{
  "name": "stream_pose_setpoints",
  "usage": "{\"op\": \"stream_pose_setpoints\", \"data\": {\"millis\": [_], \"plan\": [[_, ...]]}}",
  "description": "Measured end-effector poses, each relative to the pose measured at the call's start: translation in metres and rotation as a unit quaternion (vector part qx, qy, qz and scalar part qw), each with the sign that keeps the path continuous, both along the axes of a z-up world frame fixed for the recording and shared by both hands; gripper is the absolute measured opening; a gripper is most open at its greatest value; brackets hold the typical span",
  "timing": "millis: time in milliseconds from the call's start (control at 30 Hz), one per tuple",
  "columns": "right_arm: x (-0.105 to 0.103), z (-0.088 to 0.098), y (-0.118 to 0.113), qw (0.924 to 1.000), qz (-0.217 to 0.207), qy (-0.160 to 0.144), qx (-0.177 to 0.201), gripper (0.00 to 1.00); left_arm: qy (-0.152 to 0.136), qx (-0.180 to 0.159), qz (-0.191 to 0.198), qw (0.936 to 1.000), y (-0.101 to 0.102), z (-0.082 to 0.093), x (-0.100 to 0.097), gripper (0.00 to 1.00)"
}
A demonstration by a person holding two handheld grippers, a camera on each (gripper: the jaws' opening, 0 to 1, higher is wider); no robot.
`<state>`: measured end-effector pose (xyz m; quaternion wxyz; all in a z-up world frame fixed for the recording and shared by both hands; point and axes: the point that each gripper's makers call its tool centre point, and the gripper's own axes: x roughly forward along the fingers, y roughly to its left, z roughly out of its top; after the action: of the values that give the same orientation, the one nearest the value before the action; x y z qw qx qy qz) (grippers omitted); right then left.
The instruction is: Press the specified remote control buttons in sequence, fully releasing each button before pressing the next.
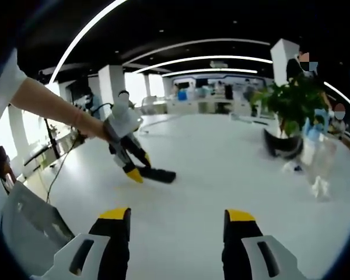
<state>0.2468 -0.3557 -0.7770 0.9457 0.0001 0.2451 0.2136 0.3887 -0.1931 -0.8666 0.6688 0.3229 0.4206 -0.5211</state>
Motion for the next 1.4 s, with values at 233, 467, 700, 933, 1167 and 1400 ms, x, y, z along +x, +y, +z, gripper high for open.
{"op": "stream_pose_setpoints", "data": {"millis": [233, 467, 700, 933, 1167, 1400], "plan": [[-0.001, -0.001, 0.0, 1.0, -0.001, 0.001, -0.002, 0.62, -0.006, 0.006, -0.011, 0.9999, 0.001, 0.001, 0.0, 0.26], [-0.002, 0.0, 0.001, 1.0, 0.0, 0.002, -0.006, 0.62, -0.003, 0.015, -0.016, 0.9998, 0.002, 0.001, -0.003, 0.25], [-0.003, 0.001, 0.003, 1.0, 0.002, 0.004, -0.008, 0.61, 0.0, 0.029, -0.037, 0.9989, 0.003, 0.0, -0.008, 0.24], [-0.003, 0.001, 0.004, 0.9999, 0.003, 0.006, -0.01, 0.61, 0.0, 0.027, -0.04, 0.9988, 0.004, 0.001, -0.013, 0.24], [-0.003, 0.0, 0.003, 0.9999, 0.005, 0.006, -0.011, 0.61, 0.001, 0.028, -0.046, 0.9985, 0.004, 0.001, -0.017, 0.24], [-0.003, 0.0, 0.003, 0.9999, 0.005, 0.007, -0.012, 0.61, -0.002, 0.03, -0.051, 0.9982, 0.005, 0.001, -0.019, 0.24]]}}
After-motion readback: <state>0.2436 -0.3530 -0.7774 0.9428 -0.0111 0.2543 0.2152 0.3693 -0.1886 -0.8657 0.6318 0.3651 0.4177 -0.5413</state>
